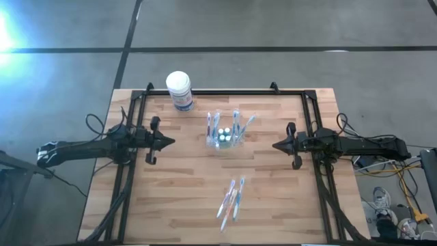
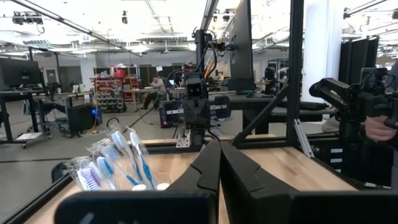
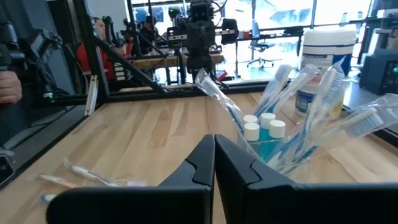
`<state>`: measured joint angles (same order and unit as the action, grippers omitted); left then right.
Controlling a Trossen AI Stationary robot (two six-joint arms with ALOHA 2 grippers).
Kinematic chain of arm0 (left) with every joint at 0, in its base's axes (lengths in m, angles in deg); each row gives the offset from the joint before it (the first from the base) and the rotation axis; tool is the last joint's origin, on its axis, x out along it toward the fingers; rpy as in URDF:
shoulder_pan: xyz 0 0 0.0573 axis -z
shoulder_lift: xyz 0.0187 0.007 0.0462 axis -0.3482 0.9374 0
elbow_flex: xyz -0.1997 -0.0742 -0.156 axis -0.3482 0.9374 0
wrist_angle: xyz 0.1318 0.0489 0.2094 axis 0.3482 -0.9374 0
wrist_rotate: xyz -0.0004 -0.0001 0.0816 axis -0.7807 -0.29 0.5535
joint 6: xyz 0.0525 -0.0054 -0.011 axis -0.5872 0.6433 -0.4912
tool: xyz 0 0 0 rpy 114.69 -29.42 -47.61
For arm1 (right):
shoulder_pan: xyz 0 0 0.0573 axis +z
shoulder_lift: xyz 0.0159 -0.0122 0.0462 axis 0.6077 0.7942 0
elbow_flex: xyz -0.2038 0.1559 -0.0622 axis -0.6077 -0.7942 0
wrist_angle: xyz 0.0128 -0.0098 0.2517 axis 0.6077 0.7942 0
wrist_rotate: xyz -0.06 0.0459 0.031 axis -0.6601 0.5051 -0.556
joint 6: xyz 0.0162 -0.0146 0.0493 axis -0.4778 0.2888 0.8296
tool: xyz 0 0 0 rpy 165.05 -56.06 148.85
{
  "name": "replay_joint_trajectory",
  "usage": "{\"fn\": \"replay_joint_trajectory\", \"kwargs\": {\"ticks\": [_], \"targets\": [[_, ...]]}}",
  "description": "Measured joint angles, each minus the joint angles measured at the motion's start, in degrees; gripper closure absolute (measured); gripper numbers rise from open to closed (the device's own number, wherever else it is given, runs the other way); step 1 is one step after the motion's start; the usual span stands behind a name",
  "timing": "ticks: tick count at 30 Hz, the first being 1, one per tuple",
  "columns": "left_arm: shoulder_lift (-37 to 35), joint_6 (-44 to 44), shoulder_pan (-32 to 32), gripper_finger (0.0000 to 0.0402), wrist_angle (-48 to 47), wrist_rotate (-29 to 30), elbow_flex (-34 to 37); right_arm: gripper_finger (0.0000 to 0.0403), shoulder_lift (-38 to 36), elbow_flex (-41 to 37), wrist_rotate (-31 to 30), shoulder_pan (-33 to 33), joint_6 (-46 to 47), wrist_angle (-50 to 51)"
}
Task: Pick & Place toothbrushing station
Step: Put the blue toothbrush into the transparent bin organizer
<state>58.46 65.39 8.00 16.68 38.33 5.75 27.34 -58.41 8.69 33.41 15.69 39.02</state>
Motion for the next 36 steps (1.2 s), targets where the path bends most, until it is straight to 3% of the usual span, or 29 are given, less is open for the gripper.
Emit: {"fn": "replay_joint_trajectory", "kwargs": {"ticks": [9, 15, 18, 23, 27, 32, 36], "targets": [[0.0, 0.76, 0.0, 0.0391, 0.02, 0.0, 0.02, 0.0394, 0.13, 0.11, 0.53, 0.02, 1.43, -3.95], [0.0, 0.76, 0.0, 0.0395, 0.17, 0.0, 0.04, 0.0394, 4.77, 5.91, -4.36, 4.64, 4.04, -1.53], [0.0, 0.76, 0.0, 0.0395, 0.17, 0.04, 0.04, 0.0394, 10.59, 11.55, -10.19, 10.76, 4.37, 2.44], [0.0, 0.76, 0.0, 0.0387, 0.16, 0.08, 0.07, 0.0394, 23.62, 21.61, -29.01, 23.46, 7.58, 13.21], [0.0, 1.47, -0.01, 0.0388, 0.15, 0.11, 0.07, 0.0394, 35.32, 28.11, -39.59, 31.68, 13.66, 16.29], [0.0, 2.15, 0.0, 0.0392, 0.15, 0.17, 0.07, 0.0394, 49.12, 36.08, -45.7, 37.13, 18.48, 16.29], [0.0, 2.26, -0.01, 0.039, 0.15, 0.17, 0.07, 0.0394, 59.16, 41.88, -47.16, 38.39, 22.57, 16.36]]}}
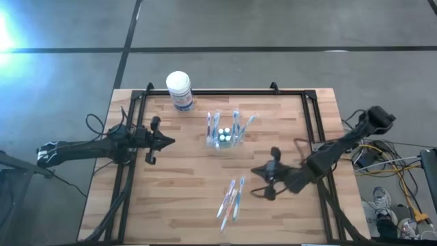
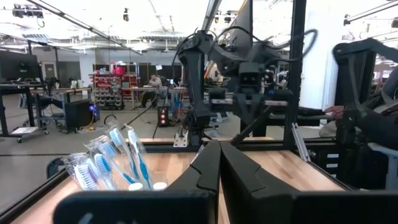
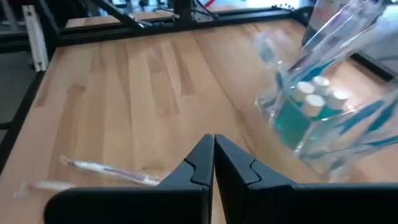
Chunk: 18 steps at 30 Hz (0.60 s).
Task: Pick & Place toothbrushing station
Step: Put the blue toothbrush into the transparent bin organizer
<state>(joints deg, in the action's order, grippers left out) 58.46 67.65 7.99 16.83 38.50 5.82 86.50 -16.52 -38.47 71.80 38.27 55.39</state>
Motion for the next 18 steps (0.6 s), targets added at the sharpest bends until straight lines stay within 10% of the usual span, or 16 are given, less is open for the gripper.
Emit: {"fn": "replay_joint_trajectory", "kwargs": {"ticks": [18], "targets": [[0.02, 1.42, 0.0, 0.0388, -0.98, 0.0, 0.0, 0.0394, 27.35, 16.44, 5.14, 0.17, 21.26, 2.05]]}}
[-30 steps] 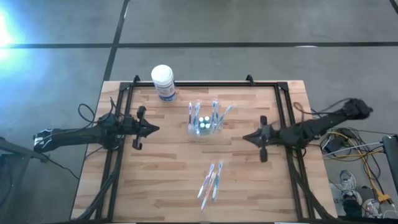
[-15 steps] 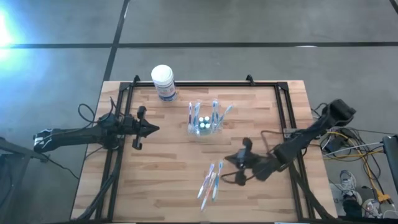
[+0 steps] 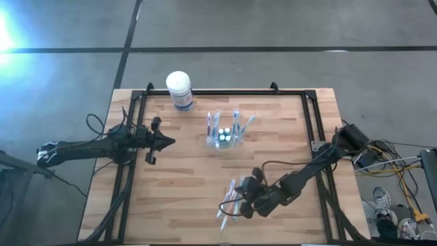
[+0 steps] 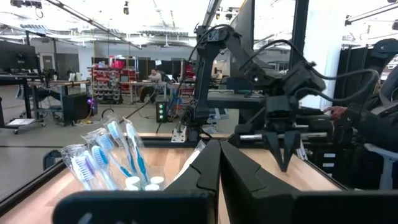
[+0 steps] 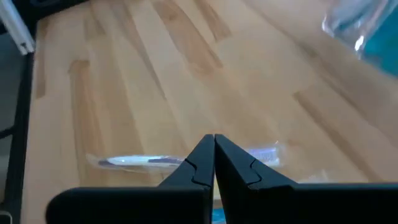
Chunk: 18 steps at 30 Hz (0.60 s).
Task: Pick & Place toothbrushing station
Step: Put the blue toothbrush into the transparent bin organizer
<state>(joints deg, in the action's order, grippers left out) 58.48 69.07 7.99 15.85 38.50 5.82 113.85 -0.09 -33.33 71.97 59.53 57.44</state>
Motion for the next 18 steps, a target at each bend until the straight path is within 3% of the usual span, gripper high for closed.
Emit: {"fn": "replay_joint_trajectory", "kwargs": {"ticks": [7, 11, 18], "targets": [[0.02, 1.24, 0.0, 0.0388, 0.02, 0.0, 0.0, 0.0374, 5.4, 8.7, 0.84, -0.02, 10.4, 13.1], [0.02, 1.25, 0.0, 0.0388, 0.02, 0.02, 0.0, 0.0333, 7.51, 12.43, 1.57, -0.1, 13.3, 17.08], [-0.01, 1.2, -0.02, 0.0388, -0.99, -0.15, 0.0, 0.026, 8.11, 16.22, 10.4, -0.9, 22.12, 22.34]]}}
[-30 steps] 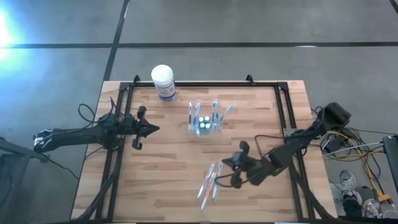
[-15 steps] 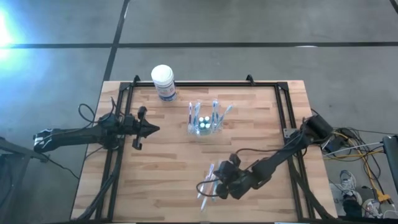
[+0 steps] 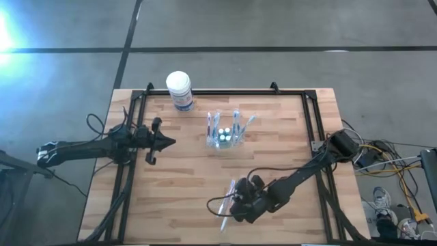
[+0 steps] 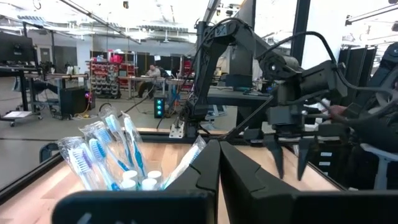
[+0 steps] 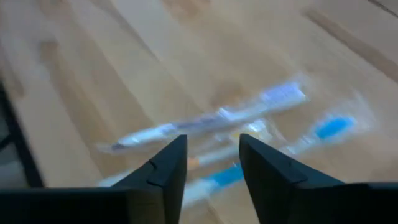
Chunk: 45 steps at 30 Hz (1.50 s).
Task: Pick & Place toothbrushing station
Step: Put the blue toothbrush into the transparent bin organizer
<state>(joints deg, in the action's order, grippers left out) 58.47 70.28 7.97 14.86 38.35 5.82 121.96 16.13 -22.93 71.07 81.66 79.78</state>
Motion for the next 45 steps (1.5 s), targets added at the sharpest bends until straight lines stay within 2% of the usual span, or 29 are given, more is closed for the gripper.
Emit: {"fn": "replay_joint_trajectory", "kwargs": {"ticks": [6, 12, 18, 25, 34, 41, 45], "targets": [[0.12, -0.04, 0.0, 0.0388, -1.61, -0.19, 0.0, 0.0226, 0.02, 1.53, 2.08, 0.12, 11.49, 10.73], [0.12, -0.11, 0.0, 0.0388, -2.16, -0.26, 0.0, 0.0205, 2.15, 0.91, 4.53, -1.0, 15.04, 11.57], [0.12, -0.21, 0.01, 0.0388, -2.92, -0.24, 0.0, 0.0202, 6.46, 0.84, 8.24, -3.37, 15.06, 11.55], [0.12, -0.15, 0.0, 0.0388, -4.4, -0.26, 0.0, 0.0202, 8.17, 1.22, 8.99, -4.93, 12.01, 11.71], [0.14, 0.02, 0.0, 0.0388, -5.61, -0.26, 0.0, 0.0216, 4.3, 1.54, 11.7, -4.64, 11.4, 21.84], [0.12, 0.69, 0.02, 0.0388, -5.96, -0.26, 0.0, 0.0229, -0.56, 1.65, 8.58, -4.28, 11.95, 20.11], [0.12, 1.49, 0.02, 0.0388, -6.21, -0.26, 0.0, 0.0229, 0.09, 1.87, 7.97, -4.42, 13.48, 19.75]]}}
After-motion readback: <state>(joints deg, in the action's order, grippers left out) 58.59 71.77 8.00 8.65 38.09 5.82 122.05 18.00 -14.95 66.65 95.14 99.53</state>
